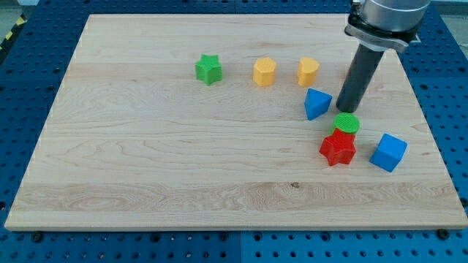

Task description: Point your arm at green circle

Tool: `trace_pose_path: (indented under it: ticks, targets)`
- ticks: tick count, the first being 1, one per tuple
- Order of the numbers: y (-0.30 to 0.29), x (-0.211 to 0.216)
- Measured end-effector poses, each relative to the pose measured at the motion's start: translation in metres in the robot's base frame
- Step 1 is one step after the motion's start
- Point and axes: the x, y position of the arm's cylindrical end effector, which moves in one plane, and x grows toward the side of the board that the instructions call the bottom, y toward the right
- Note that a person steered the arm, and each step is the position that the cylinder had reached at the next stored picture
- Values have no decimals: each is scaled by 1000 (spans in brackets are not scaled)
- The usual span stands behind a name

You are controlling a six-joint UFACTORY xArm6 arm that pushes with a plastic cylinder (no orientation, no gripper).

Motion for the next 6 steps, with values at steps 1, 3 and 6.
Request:
trace_pose_path:
  ticks: [1,3,6]
  targets:
    - [-22,0]
    - [-41,0]
    - [25,33]
